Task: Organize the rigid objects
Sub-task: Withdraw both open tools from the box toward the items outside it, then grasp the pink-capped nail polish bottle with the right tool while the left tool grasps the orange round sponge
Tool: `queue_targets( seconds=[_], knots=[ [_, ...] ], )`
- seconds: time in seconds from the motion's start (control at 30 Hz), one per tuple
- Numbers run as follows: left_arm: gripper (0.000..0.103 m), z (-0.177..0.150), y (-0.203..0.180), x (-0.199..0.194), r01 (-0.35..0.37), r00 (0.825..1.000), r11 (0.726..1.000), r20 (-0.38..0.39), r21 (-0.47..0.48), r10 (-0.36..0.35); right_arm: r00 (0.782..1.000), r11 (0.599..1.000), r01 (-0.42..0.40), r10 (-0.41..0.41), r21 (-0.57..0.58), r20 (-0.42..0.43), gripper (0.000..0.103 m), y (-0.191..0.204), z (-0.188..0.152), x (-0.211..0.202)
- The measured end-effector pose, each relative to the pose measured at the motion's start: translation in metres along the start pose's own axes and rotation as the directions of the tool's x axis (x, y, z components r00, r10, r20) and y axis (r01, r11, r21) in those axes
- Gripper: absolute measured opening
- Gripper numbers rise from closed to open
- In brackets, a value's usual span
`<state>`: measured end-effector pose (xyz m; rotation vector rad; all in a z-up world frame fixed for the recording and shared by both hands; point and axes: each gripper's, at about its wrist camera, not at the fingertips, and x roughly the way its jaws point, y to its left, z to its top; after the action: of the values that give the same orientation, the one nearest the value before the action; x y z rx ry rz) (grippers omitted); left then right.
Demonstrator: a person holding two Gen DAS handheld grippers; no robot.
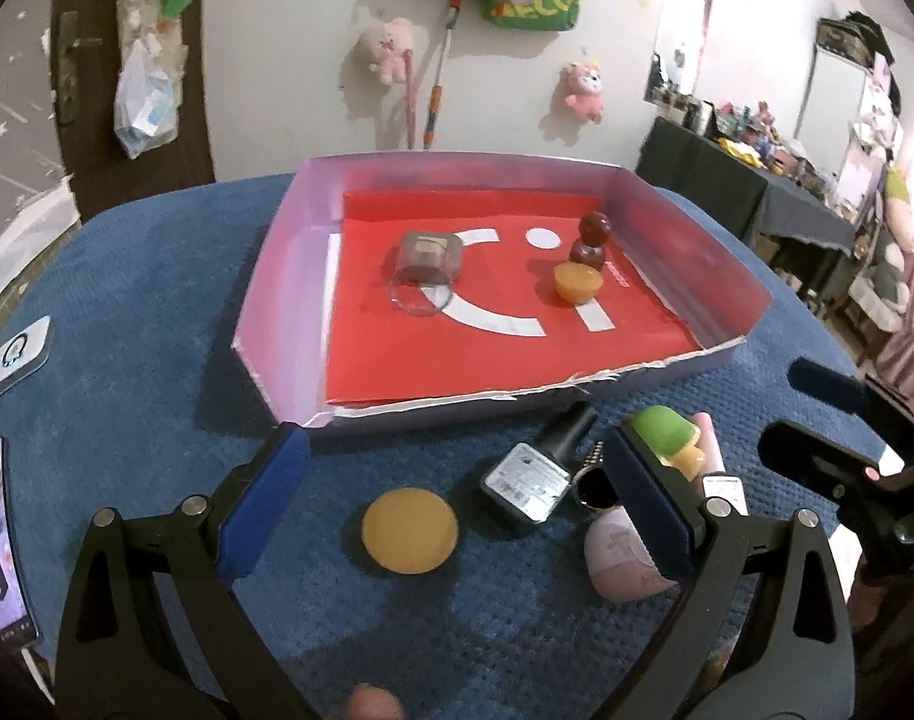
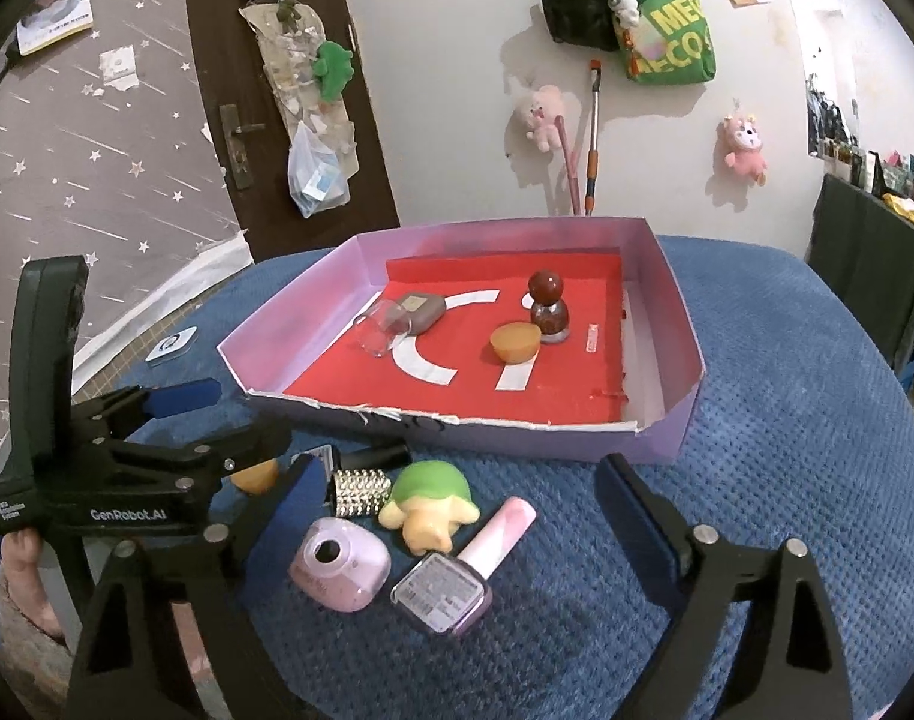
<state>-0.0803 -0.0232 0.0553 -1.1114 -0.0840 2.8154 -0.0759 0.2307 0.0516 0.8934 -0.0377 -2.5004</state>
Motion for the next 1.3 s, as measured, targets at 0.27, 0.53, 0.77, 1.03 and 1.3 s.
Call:
queue_targets(
  seconds=[0.27, 0.53, 0.77, 1.03, 1.3],
  knots=[
    [0.100, -0.009, 0.003, 0.001, 0.001, 1.000, 1.000, -0.026, -0.011, -0.001, 1.000, 1.000, 0.019, -0.019, 0.009, -0.017, 0.086, -0.002, -0.014, -0.002],
    [0.100, -0.025, -0.001, 0.005, 0.005, 0.998, 1.000, -0.058, 0.005, -0.005, 0.997, 0.999, 0.036, -0.035, 0.012, -0.063, 0.085, -0.003, -0.026, 0.005],
    [0.100, -0.035, 0.004, 0.007, -0.012, 0.997, 1.000, -0.079, -0.010, 0.011, 0.991, 0.997, 0.080, -0.082, -0.022, -0.102, 0.085, 0.006, -0.040, 0.017],
    [0.099, -0.038, 0.017, 0.012, -0.052, 0.995, 0.998, -0.084, -0.032, 0.049, 0.987, 0.992, 0.116, -0.121, -0.050, -0.104, 0.085, 0.014, -0.049, 0.023],
    [0.099, -0.039, 0.019, 0.022, -0.077, 0.993, 0.997, -0.094, -0.021, 0.074, 0.983, 0.989, 0.139, -0.144, -0.055, -0.115, 0.085, 0.013, -0.057, 0.030]
  ],
)
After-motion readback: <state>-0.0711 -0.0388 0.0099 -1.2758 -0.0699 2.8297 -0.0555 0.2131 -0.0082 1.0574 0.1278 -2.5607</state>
